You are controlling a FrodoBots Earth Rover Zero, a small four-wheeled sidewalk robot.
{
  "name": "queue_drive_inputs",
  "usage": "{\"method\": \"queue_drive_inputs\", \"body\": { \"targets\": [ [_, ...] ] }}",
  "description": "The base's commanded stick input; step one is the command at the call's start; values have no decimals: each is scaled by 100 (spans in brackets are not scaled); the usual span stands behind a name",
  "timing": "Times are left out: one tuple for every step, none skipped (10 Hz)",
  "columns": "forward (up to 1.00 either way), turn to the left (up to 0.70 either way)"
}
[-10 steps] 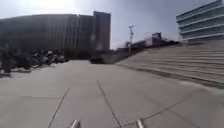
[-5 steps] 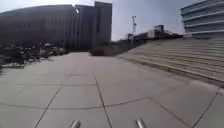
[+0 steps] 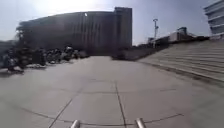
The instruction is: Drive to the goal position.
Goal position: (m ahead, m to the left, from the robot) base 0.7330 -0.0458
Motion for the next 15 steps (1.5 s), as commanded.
{"method": "queue_drive_inputs", "body": {
  "targets": [
    [100,0],
    [100,0],
    [100,0],
    [100,0],
    [100,0],
    [100,0],
    [100,0],
    [100,-3],
    [100,-5],
    [100,-7],
    [100,-10],
    [100,-12],
    [100,-15],
    [100,-17],
    [100,-20]
  ]
}}
